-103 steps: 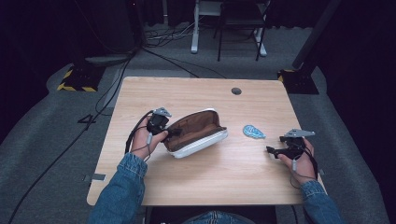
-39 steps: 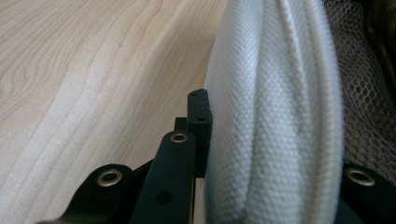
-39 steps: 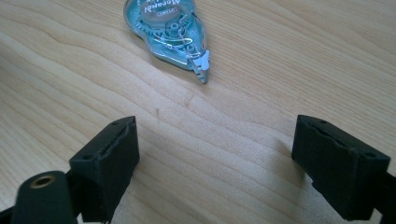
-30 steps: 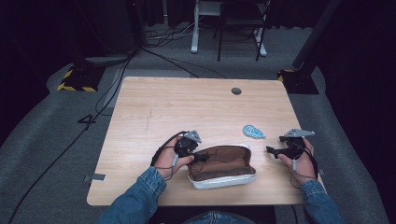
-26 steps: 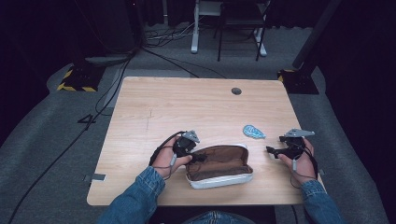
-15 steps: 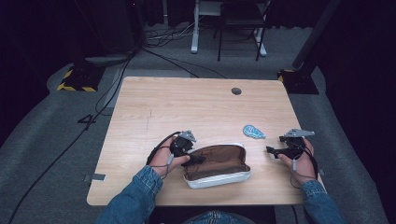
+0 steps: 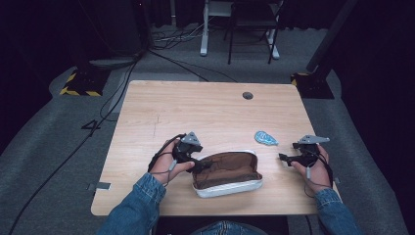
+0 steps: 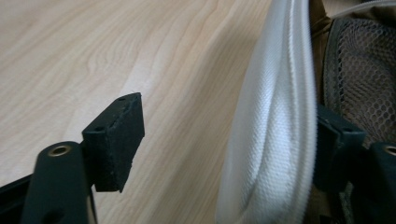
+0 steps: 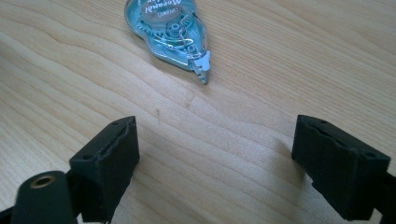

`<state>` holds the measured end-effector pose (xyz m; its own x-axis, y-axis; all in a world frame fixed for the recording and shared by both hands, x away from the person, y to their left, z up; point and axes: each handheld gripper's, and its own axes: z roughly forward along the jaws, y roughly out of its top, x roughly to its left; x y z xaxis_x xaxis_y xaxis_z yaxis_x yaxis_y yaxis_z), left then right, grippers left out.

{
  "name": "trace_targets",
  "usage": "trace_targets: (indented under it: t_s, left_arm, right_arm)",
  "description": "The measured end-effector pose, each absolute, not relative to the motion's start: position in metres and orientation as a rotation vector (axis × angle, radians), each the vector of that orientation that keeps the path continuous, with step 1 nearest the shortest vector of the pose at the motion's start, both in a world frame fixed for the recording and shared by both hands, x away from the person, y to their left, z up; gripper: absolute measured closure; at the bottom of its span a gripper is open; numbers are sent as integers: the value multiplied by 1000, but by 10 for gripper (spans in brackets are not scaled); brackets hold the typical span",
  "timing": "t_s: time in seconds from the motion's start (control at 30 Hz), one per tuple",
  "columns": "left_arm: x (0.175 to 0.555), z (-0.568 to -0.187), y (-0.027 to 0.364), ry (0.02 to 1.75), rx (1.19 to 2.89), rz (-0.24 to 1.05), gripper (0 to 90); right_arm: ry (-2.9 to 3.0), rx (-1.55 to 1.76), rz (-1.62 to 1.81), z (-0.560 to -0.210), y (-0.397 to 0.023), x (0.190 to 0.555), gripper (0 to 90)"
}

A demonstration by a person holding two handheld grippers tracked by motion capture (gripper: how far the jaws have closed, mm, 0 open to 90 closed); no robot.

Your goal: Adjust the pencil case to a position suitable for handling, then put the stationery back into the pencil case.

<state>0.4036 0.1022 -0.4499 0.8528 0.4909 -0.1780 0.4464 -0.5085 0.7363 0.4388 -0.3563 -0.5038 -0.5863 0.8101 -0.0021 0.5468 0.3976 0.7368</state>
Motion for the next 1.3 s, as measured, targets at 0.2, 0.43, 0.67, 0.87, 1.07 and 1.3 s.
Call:
trace_targets:
  t_s: [0.2, 0.43, 0.67, 0.87, 1.07, 1.3]
  left_arm:
    - [397, -436, 112, 649, 2173, 141, 200]
    - [386, -427, 132, 651, 2174, 224, 182]
    - [380, -429, 157, 708, 2167, 275, 180]
    - [376, -433, 175, 778, 2159, 318, 184]
    - [370, -435, 191, 832, 2110, 352, 201]
    - [365, -452, 206, 863, 2165, 388, 198]
  right_arm:
    - [2301, 1171, 1010, -504, -356, 439, 151]
    - [2303, 1168, 1010, -504, -356, 440, 153]
    - [2305, 1164, 1016, -503, -356, 439, 179]
    - [2303, 1161, 1025, -502, -356, 438, 274]
    - [2346, 1161, 972, -495, -353, 437, 353]
    - [2349, 1129, 986, -487, -349, 437, 367]
